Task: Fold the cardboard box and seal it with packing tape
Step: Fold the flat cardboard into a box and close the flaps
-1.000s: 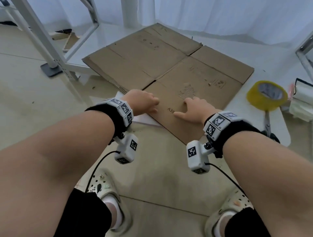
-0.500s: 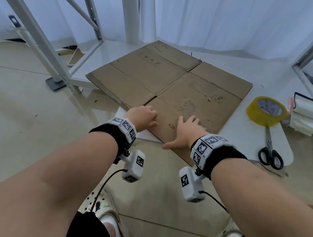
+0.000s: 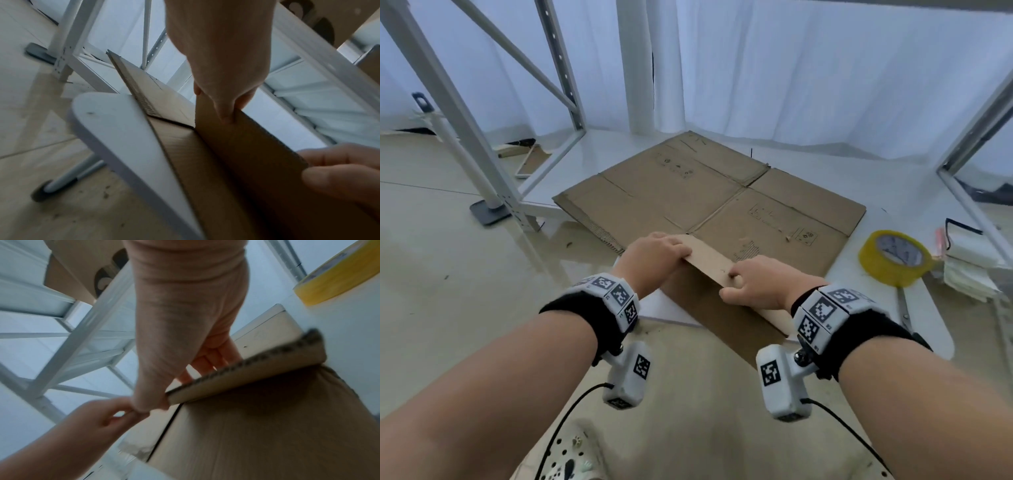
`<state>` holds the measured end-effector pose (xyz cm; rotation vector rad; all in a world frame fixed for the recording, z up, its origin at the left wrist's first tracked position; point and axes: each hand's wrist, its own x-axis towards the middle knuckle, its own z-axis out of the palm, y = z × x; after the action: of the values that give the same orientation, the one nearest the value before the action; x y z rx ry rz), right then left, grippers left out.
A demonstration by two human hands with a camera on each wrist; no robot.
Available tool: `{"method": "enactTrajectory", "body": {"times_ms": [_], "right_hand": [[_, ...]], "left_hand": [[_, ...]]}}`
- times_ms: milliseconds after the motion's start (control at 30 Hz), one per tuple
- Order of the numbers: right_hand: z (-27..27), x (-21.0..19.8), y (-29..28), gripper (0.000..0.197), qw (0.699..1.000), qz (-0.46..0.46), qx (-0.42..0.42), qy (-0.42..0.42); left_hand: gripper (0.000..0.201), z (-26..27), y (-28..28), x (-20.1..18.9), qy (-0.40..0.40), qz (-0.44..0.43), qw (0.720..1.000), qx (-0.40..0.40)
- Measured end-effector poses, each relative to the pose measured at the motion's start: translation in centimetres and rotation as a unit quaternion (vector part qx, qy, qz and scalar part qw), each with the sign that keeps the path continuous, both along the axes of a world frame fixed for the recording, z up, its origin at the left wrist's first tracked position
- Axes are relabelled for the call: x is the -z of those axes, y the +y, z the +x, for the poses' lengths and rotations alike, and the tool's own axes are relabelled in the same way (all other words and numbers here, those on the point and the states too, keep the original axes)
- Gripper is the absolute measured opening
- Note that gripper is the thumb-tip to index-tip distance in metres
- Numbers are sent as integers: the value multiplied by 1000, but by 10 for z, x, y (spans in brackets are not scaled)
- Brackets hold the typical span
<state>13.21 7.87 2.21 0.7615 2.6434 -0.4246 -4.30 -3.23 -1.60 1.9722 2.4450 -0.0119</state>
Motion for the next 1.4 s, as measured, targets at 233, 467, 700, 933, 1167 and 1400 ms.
{"method": "enactTrajectory", "body": {"times_ms": [233,467,700,933,1167,1400], "right_hand": [[26,-25,-16,11,981,157,54,95],[42,-103,-5,18,951,220,77,203],[36,-183,-32,19,886,218,102,396],[52,-232,-48,28,864,216,121,438],[68,-275,-69,23,856,184,127,465],[71,-306,-73,20,767,24,252,590]], "left_hand": [[28,19,14,-66,66,116,991,9],[59,41,-9,-127,-40,218,972,-74],[91,26,-59,-175,-35,209,961,-178],[79,31,-96,-220,12,211,959,-188],[77,46,-117,-249,42,203,959,-195],[72,59,-131,-280,-136,258,945,-151]]}}
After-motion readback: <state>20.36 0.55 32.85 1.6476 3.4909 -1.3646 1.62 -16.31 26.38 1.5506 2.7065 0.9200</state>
